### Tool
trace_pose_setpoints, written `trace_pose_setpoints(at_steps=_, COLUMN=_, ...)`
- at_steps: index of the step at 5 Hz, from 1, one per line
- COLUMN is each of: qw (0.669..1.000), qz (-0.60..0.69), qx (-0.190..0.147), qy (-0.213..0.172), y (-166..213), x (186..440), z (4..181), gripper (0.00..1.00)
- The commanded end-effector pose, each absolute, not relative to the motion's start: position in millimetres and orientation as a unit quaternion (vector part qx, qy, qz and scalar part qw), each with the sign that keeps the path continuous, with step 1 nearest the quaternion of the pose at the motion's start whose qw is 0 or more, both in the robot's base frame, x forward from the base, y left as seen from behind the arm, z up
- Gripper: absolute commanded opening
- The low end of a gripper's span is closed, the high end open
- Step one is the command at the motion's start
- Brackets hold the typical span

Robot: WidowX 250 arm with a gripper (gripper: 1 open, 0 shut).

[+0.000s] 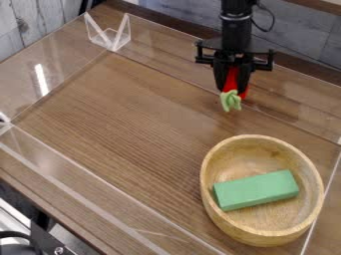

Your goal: Move the red fruit to the right

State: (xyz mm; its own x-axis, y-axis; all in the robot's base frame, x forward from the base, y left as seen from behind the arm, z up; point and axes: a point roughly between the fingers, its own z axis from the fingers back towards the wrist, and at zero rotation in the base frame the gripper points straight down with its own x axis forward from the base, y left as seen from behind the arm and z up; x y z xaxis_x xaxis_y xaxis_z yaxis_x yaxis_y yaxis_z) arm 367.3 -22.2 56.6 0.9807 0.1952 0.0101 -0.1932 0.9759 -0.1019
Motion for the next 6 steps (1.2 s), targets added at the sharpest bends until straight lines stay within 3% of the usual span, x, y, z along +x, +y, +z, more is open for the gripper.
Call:
trace_pose_setpoints(at_steps=1, qw=0.995, qz=0.081, qx=-0.046, qy=-0.048, y=-22, x=380, z=71.1, gripper=0.00)
trace_pose_setpoints(at_steps=4, qw=0.996, qz=0.073, qx=-0.040, qy=-0.042, y=-34, x=377, z=42.0, gripper=0.00)
trace_pose_setpoints(at_steps=5, qw=0.995, qz=0.086, qx=-0.045, qy=-0.038, y=-32, x=372, z=37.2, gripper=1.00)
trace_pose_setpoints(at_steps=6, qw=0.994, qz=0.083, qx=-0.053, qy=-0.035, y=-35, x=371, z=36.8, gripper=1.00)
